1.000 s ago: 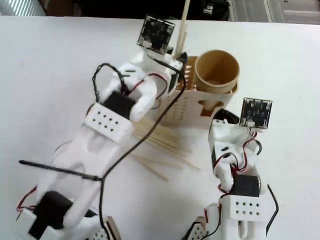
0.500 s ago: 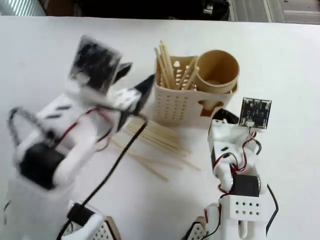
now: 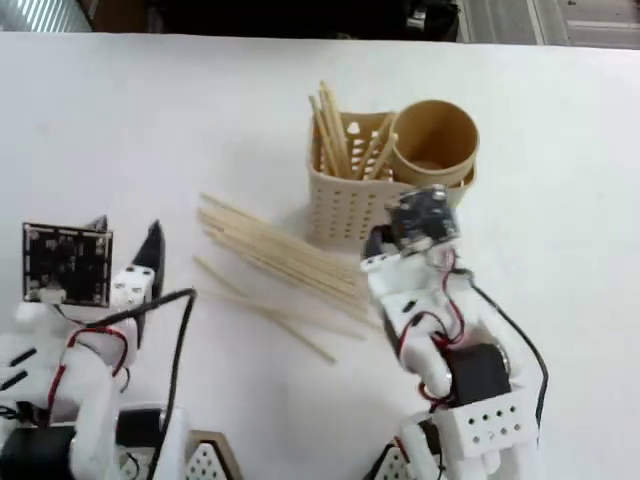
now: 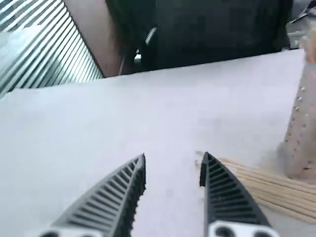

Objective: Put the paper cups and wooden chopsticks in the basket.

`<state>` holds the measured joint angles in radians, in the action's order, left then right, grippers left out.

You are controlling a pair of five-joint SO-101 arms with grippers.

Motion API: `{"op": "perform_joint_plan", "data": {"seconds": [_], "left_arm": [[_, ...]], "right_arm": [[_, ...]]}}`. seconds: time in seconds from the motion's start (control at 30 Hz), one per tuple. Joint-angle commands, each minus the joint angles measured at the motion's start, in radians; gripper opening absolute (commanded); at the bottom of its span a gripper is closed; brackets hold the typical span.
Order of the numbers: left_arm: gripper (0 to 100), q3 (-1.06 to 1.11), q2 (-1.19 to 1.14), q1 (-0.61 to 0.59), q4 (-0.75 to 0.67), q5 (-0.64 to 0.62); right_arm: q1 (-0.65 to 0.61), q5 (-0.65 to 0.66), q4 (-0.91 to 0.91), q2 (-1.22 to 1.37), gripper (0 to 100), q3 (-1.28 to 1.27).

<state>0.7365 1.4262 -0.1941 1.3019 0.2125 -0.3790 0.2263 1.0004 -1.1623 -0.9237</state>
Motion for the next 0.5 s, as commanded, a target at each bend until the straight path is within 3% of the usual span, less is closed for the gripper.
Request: {"op": "perform_joint_plan", "data": {"seconds": [0.0,0.27,0.47], "left_arm": [[19,0.261,0.113,-0.076,-0.120,0.005],[19,0.629,0.351,-0.165,-0.226,0.002],[19,0.700,0.403,-0.269,-0.232,-0.032]], "right_arm": [[-0.102,0.057,0.090,0.199,1.8,0.206],[-0.283,0.140,0.331,0.742,2.1,0.577],[-0.394,0.141,0.338,1.010,14.6,0.672]]}}
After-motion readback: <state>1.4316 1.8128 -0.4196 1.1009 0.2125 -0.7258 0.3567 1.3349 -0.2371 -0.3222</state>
